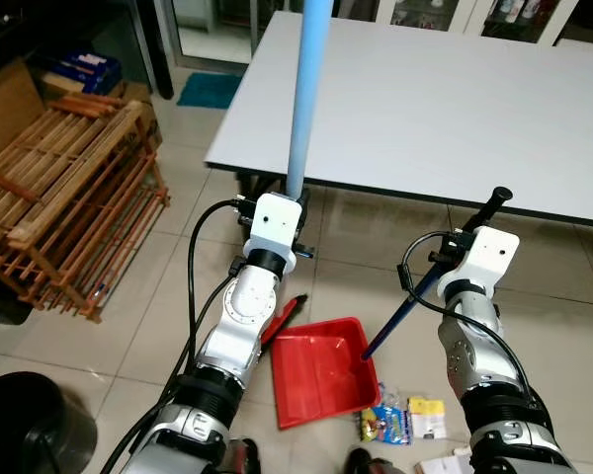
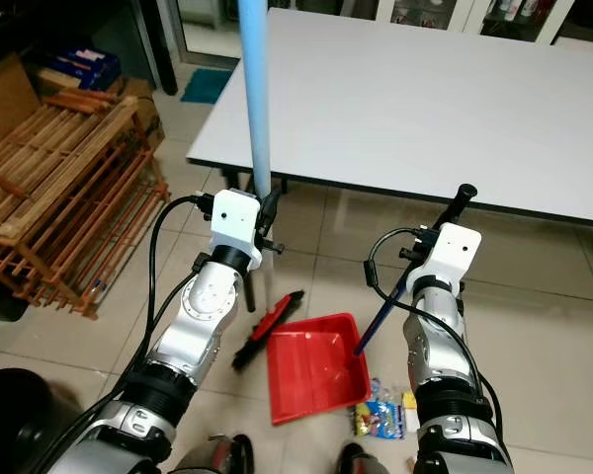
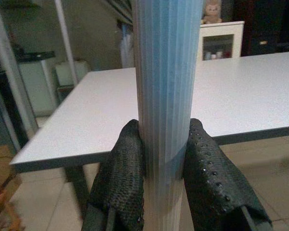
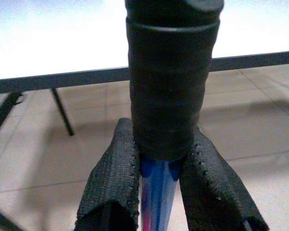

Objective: Sweep floor

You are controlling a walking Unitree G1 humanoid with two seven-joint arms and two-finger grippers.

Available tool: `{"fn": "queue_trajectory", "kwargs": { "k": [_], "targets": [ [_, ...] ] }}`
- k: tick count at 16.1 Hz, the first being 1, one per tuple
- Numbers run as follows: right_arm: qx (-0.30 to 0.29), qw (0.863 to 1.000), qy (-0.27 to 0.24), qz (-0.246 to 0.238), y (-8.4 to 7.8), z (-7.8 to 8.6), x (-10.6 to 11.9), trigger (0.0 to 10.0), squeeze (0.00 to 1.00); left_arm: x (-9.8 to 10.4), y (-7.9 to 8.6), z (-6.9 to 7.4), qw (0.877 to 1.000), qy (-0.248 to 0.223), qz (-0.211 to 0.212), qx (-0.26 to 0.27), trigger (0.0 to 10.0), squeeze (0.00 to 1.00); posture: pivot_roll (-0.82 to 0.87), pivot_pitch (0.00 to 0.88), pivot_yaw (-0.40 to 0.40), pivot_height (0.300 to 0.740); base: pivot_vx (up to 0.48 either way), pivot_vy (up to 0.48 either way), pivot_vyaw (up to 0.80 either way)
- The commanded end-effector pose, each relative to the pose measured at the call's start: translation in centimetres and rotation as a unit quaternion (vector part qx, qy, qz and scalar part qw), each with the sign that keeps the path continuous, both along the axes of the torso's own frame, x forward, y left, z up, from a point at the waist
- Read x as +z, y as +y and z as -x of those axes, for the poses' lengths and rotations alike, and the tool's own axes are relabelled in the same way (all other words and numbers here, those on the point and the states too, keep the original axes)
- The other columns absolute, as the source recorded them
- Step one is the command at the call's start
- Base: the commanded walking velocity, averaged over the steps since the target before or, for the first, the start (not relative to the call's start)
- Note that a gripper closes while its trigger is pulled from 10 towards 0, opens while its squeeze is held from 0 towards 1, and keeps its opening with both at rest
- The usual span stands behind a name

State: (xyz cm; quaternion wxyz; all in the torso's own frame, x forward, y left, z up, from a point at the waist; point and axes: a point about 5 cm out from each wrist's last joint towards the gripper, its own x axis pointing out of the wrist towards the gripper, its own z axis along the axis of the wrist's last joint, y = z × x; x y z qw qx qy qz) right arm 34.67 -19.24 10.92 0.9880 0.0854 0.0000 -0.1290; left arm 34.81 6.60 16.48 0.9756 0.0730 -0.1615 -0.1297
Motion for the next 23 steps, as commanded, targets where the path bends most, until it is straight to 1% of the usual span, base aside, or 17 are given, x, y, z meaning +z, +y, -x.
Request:
{"fn": "queue_trajectory", "kwargs": {
  "k": [1,5,13,16,20,23],
  "targets": [
    [-0.008,1.0,-0.013,-0.006,-0.46,0.06,0.52,10.0,0.0,0.95,-0.24,0.03,1.0,-0.022,0.005,-0.005,10.0,0.0,0.03,0.172,-0.042,0.74,0.0,0.386,0.0],
    [-0.007,1.0,-0.012,-0.007,-0.43,0.12,0.43,10.0,0.0,0.88,-0.4,0.04,1.0,-0.021,0.004,-0.007,10.0,0.0,0.03,0.174,-0.041,0.74,0.0,0.423,0.0],
    [-0.006,1.0,-0.009,-0.004,-0.53,0.1,0.43,10.0,0.0,0.88,-0.52,0.11,1.0,-0.025,0.003,-0.009,10.0,0.0,0.03,0.173,-0.044,0.74,0.0,0.0,0.0],
    [-0.004,1.0,0.001,0.0,-0.75,0.14,0.31,10.0,0.0,0.86,-0.54,0.2,1.0,-0.027,0.005,-0.012,10.0,0.0,0.03,0.174,-0.044,0.74,0.0,0.0,-0.76],
    [0.002,1.0,0.003,0.002,-0.29,0.14,0.13,10.0,0.0,0.75,-0.55,0.32,1.0,-0.027,0.003,-0.011,10.0,0.0,0.03,0.175,-0.045,0.74,0.0,0.0,-0.78],
    [0.003,1.0,0.006,0.004,-0.25,0.16,0.03,10.0,0.0,0.68,-0.53,0.33,1.0,-0.025,0.005,-0.011,10.0,0.0,0.03,0.173,-0.045,0.74,0.0,0.0,-0.78]
  ]
}}
